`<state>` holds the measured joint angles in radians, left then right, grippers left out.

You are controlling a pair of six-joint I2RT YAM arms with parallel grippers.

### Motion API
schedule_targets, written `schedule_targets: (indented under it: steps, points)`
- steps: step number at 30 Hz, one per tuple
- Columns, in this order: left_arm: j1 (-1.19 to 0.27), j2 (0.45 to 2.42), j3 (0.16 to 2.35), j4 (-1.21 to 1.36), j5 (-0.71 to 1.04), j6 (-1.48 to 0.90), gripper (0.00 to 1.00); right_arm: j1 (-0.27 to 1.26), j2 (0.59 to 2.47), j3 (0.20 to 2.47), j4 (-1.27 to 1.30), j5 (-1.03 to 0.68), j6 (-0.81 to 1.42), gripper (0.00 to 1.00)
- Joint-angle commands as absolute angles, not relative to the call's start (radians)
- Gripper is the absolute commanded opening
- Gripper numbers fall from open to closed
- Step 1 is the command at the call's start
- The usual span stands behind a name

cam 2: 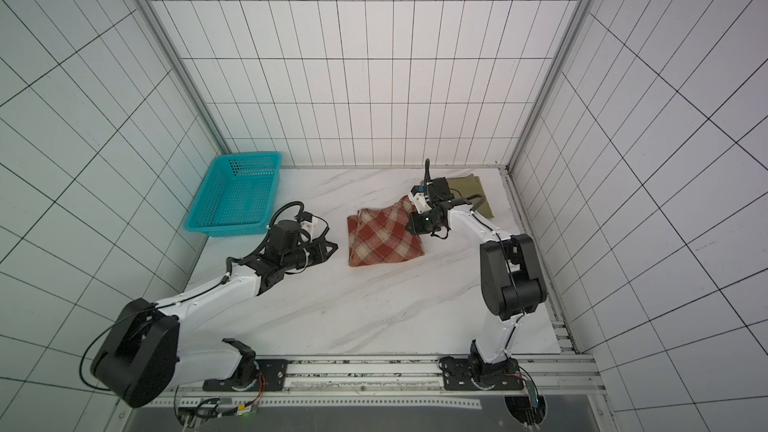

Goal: Fold and stack the skirts
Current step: 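Carry the plaid skirt with the right gripper onto the olive skirt while left opens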

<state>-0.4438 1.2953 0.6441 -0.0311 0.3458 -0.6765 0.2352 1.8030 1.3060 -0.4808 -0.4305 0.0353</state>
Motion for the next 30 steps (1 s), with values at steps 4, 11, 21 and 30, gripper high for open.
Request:
schedule_targets:
  steps: [4,11,21,30]
  points:
    - [-0.44,1.316,0.697,-0.085,0.364,-0.636,0.0,0.128,1.912,1.625,-0.677,-0.544,-0.113,0.0]
    - [-0.44,1.355,0.726,-0.08,0.369,-0.655,0.0,0.044,2.045,1.872,-0.857,-0.587,-0.207,0.0]
    - [-0.44,1.404,0.759,-0.053,0.368,-0.697,0.0,-0.091,2.193,2.13,-0.999,-0.699,-0.274,0.0]
    - [-0.442,1.436,0.804,-0.058,0.38,-0.715,0.0,-0.193,2.29,2.31,-1.073,-0.848,-0.308,0.0]
